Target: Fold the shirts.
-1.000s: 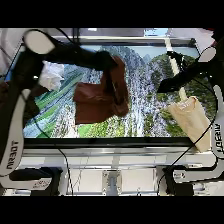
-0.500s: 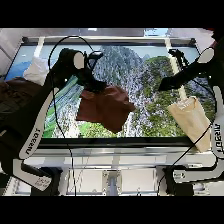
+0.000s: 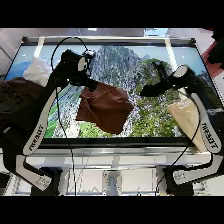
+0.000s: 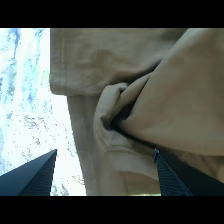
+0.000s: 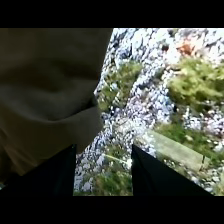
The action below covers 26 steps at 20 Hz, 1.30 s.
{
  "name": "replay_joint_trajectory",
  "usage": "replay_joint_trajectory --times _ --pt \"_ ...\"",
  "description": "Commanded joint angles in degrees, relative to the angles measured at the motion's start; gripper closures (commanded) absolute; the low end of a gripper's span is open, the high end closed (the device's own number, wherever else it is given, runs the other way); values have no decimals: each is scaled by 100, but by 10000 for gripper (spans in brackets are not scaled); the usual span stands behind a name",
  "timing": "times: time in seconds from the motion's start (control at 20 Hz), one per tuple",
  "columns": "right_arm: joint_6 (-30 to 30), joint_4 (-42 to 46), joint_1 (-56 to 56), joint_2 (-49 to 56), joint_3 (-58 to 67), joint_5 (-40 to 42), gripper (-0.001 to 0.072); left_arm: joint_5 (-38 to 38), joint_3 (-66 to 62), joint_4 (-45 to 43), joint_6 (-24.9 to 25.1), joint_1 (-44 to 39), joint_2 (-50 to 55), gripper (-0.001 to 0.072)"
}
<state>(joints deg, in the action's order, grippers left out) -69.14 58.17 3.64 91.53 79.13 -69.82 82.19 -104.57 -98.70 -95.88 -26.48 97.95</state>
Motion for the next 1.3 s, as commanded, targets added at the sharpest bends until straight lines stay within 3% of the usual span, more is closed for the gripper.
replay_joint_trajectory --times 0.0,0.2,0.4,0.65,0.7,0.75,0.8,1.0,1.25 --pt "26 -55 369 267 -240 140 305 -33 2 125 -33 105 358 14" --pt "109 2 341 262 -236 225 305 227 2 186 24 343 815 15" --pt "111 11 232 262 -236 229 305 282 2 1034 402 656 1093 15" --pt "109 -63 170 262 -236 291 305 463 2 1152 479 769 1421 31" --pt "109 -122 173 262 -234 361 305 511 2 1217 514 772 1475 223" --pt "109 -243 170 262 -236 455 305 520 2 1272 527 772 1517 591" --pt "109 -352 173 262 -234 570 305 505 2 1342 551 772 1539 690" --pt "109 -831 170 262 -234 1143 305 1064 -11 1110 984 778 1521 695" --pt "101 -1143 173 264 96 1646 306 2363 7 -254 586 944 1458 695"
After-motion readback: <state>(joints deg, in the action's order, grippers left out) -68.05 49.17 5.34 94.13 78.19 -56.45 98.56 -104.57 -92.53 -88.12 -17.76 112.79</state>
